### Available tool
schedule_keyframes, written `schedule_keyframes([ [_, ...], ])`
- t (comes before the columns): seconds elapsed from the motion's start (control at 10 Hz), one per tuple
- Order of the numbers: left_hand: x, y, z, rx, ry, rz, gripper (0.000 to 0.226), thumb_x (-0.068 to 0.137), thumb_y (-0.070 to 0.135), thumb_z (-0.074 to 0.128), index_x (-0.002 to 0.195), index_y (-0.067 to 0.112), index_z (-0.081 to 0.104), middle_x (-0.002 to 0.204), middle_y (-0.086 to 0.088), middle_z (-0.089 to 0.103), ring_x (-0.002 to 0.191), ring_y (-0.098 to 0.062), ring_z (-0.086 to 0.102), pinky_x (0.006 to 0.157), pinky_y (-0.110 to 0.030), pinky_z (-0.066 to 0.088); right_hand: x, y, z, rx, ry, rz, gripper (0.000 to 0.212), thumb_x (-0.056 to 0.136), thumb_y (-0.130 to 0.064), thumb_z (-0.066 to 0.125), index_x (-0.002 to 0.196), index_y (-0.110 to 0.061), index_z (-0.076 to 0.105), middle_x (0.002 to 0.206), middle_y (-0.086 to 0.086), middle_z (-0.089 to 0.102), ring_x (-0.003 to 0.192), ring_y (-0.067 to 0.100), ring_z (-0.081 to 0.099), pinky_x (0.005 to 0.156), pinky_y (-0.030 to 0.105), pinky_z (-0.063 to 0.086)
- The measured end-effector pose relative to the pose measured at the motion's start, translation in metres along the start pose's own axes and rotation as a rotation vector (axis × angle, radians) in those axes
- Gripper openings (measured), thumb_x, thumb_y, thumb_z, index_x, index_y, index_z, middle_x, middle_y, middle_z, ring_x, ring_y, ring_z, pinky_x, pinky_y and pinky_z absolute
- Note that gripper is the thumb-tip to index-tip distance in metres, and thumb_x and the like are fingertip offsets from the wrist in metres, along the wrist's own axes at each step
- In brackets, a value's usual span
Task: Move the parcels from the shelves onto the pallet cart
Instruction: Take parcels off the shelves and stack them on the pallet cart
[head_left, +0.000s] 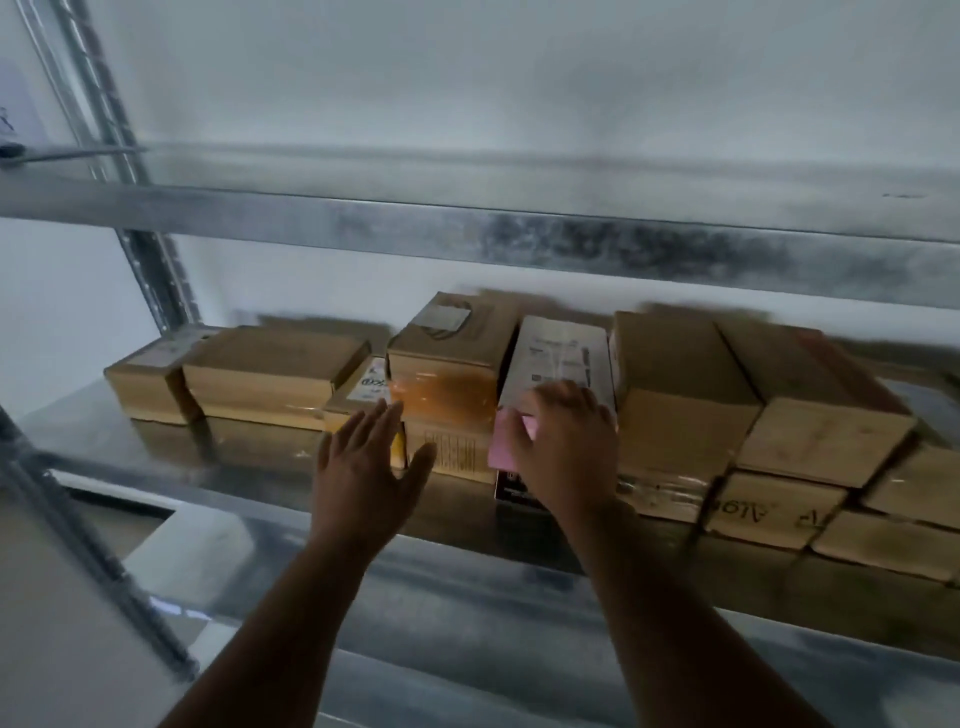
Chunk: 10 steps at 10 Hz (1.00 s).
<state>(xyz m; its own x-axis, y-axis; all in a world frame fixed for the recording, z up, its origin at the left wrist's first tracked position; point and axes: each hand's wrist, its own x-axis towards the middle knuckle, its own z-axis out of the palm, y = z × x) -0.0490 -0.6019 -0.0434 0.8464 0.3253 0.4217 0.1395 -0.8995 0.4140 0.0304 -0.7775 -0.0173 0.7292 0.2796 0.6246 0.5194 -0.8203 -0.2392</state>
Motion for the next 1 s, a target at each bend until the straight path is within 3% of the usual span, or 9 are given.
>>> schedule_keyframes([
  [0.1,0.041,-0.006,0.005,0.005,0.015,0.003,0.067,0.087,0.057,0.036,0.141,0.018,0.036,0.146,-0.008,0.040,0.134,-0.028,0.034,0.108,-0.048,0.030,0.043,0.010,0.011,-0.110,-0.126,0.076,0.043,0.095,-0.045,0.037,0.111,-0.013,0.061,0.114,0.009,0.059,0.106,0.022,0.053,0.086,0.034,0.039],
  [0.3,0.102,-0.028,0.012,-0.064,-0.022,-0.053,0.055,0.094,0.048,0.034,0.134,0.011,0.041,0.135,-0.015,0.050,0.119,-0.033,0.050,0.094,-0.045,0.042,0.085,0.003,0.039,-0.104,-0.161,0.155,0.043,0.096,-0.042,0.035,0.093,-0.009,0.063,0.100,0.010,0.056,0.096,0.023,0.051,0.079,0.036,0.038],
  [0.4,0.132,-0.038,0.015,-0.211,-0.120,-0.176,0.055,0.097,0.044,0.033,0.131,0.003,0.044,0.128,-0.021,0.053,0.114,-0.035,0.052,0.092,-0.042,0.043,0.095,-0.007,0.055,-0.151,-0.179,0.208,0.046,0.096,-0.042,0.036,0.090,-0.005,0.062,0.100,0.013,0.055,0.096,0.026,0.050,0.083,0.039,0.039],
  [0.5,0.156,-0.044,0.017,-0.377,-0.229,-0.275,0.047,0.099,0.036,0.033,0.119,-0.001,0.054,0.118,-0.020,0.058,0.109,-0.036,0.054,0.081,-0.030,0.038,0.101,-0.017,0.071,-0.212,-0.248,0.292,0.049,0.096,-0.043,0.036,0.095,-0.002,0.062,0.112,0.017,0.054,0.108,0.032,0.047,0.093,0.044,0.035],
  [0.6,0.167,-0.049,0.019,-0.475,-0.329,-0.285,0.048,0.100,0.034,0.032,0.115,-0.005,0.057,0.117,-0.023,0.060,0.109,-0.038,0.054,0.083,-0.031,0.041,0.108,-0.032,0.081,-0.233,-0.324,0.366,0.049,0.097,-0.042,0.034,0.098,-0.003,0.062,0.120,0.018,0.051,0.117,0.035,0.042,0.101,0.048,0.032],
  [0.7,0.179,-0.064,0.012,-0.535,-0.294,-0.286,0.048,0.100,0.034,0.034,0.113,-0.006,0.057,0.114,-0.026,0.059,0.107,-0.040,0.055,0.086,-0.036,0.043,0.117,-0.056,0.085,-0.134,-0.275,0.440,0.040,0.096,-0.040,0.038,0.082,-0.008,0.056,0.106,0.012,0.054,0.105,0.030,0.047,0.091,0.042,0.036],
  [0.8,0.190,-0.083,-0.004,-0.621,-0.268,-0.251,0.040,0.099,0.028,0.037,0.109,-0.005,0.056,0.108,-0.027,0.060,0.100,-0.041,0.058,0.089,-0.045,0.048,0.123,-0.078,0.088,0.135,-0.324,0.564,0.032,0.095,-0.035,0.043,0.079,-0.008,0.054,0.079,0.002,0.052,0.087,0.027,0.055,0.068,0.031,0.042],
  [0.9,0.192,-0.104,-0.006,-0.690,-0.371,-0.233,0.027,0.097,0.019,0.040,0.100,-0.001,0.059,0.098,-0.026,0.063,0.090,-0.039,0.061,0.087,-0.055,0.049,0.118,-0.088,0.093,0.430,-0.330,0.791,0.032,0.093,-0.026,0.046,0.115,-0.005,0.056,0.108,0.013,0.061,0.103,0.032,0.057,0.085,0.036,0.049],
  [1.0,0.190,-0.114,0.000,-0.774,-0.478,-0.252,0.026,0.097,0.018,0.042,0.110,0.000,0.056,0.088,-0.015,0.058,0.080,-0.029,0.056,0.083,-0.048,0.047,0.099,-0.091,0.095,0.553,-0.360,0.805,0.041,0.088,-0.034,0.049,0.126,-0.019,0.048,0.119,0.007,0.055,0.110,0.029,0.053,0.099,0.048,0.042],
])
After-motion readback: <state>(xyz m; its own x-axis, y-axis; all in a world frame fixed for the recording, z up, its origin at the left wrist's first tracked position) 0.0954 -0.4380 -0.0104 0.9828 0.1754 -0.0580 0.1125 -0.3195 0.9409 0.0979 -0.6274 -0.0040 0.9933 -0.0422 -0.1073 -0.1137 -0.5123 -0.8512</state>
